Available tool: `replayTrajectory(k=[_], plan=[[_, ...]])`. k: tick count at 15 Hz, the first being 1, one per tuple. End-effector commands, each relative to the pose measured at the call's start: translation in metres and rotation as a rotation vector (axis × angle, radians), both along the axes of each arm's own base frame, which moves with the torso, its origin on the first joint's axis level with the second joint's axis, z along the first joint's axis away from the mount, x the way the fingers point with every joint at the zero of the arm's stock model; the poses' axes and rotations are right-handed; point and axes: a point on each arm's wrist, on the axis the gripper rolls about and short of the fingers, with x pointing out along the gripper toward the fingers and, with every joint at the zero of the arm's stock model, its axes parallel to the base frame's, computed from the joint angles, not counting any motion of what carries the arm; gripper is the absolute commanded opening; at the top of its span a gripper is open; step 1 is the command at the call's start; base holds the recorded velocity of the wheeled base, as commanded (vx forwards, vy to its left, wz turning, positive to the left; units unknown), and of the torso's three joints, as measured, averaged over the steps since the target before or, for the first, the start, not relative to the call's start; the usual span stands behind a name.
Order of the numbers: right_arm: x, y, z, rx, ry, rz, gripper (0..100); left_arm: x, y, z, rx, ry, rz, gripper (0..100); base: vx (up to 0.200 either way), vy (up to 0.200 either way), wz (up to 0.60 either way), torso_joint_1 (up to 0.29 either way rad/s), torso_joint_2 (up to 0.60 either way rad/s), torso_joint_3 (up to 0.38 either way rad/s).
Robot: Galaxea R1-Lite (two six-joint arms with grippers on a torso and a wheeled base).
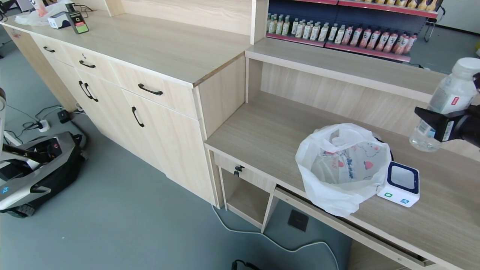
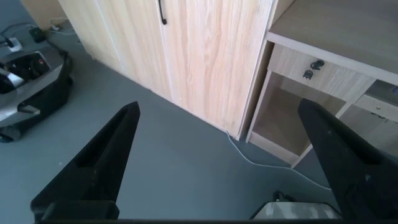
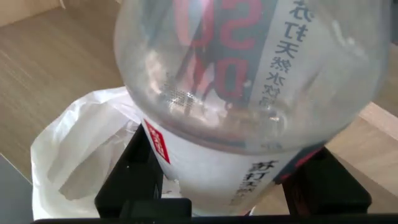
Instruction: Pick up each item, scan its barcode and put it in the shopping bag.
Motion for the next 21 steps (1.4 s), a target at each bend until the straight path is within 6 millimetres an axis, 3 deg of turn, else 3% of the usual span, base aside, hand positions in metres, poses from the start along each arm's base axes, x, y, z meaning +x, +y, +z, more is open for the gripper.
replayTrajectory(k=[1, 4, 7, 14, 21], plan=[[0.081, 0.024, -0.053, 0.096, 0.044, 0.098, 0, 0.0, 0.0, 0.0, 0.0, 0.0, 0.001, 100, 0.0, 0.0, 0.0, 0.0, 0.0, 0.0], [0.115, 0.025, -0.105, 0.096, 0.06, 0.105, 0, 0.0, 0.0, 0.0, 0.0, 0.0, 0.001, 100, 0.0, 0.0, 0.0, 0.0, 0.0, 0.0], [0.131, 0.031, -0.134, 0.104, 0.073, 0.121, 0, 0.0, 0.0, 0.0, 0.0, 0.0, 0.001, 100, 0.0, 0.0, 0.0, 0.0, 0.0, 0.0], [0.164, 0.042, -0.16, 0.093, 0.03, 0.152, 0, 0.0, 0.0, 0.0, 0.0, 0.0, 0.001, 100, 0.0, 0.0, 0.0, 0.0, 0.0, 0.0], [0.169, 0.047, -0.193, 0.125, 0.024, 0.165, 0, 0.0, 0.0, 0.0, 0.0, 0.0, 0.001, 100, 0.0, 0.0, 0.0, 0.0, 0.0, 0.0]])
